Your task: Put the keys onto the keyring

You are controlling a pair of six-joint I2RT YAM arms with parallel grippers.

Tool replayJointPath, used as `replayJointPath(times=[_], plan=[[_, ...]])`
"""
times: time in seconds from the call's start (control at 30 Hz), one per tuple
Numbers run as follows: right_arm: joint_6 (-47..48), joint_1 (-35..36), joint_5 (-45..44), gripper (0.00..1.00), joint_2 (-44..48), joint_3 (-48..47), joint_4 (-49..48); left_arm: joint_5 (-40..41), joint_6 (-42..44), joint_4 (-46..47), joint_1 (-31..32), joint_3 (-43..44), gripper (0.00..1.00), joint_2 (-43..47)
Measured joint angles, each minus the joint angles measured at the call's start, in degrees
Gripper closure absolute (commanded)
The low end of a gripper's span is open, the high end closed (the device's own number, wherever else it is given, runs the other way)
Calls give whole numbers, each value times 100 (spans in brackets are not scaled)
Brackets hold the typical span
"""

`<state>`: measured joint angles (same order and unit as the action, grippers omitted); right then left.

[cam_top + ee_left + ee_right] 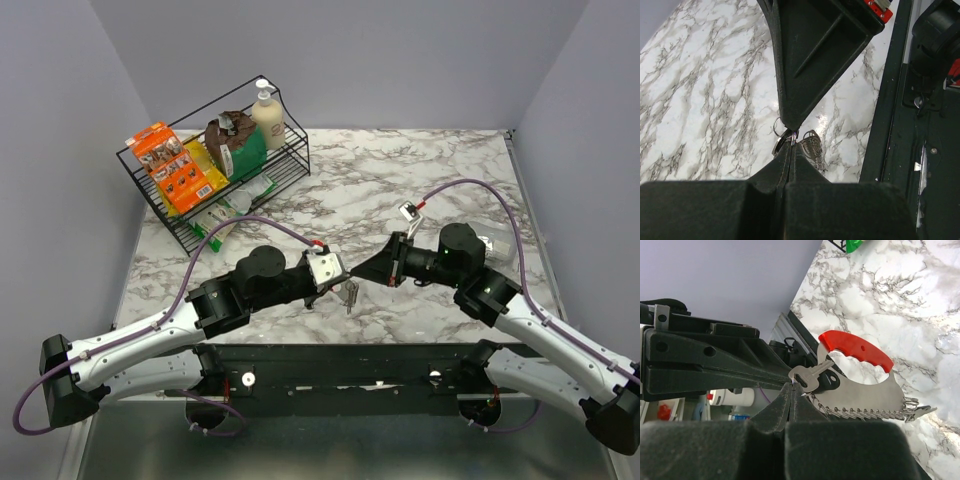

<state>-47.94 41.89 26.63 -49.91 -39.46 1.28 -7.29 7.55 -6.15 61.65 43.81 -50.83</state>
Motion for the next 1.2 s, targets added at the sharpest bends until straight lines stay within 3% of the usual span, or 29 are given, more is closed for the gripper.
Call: replayJointPath(times=[1.2], plan=[[52,-35,9,100,302,525,-179,-50,-118,236,37,-155,100,125]])
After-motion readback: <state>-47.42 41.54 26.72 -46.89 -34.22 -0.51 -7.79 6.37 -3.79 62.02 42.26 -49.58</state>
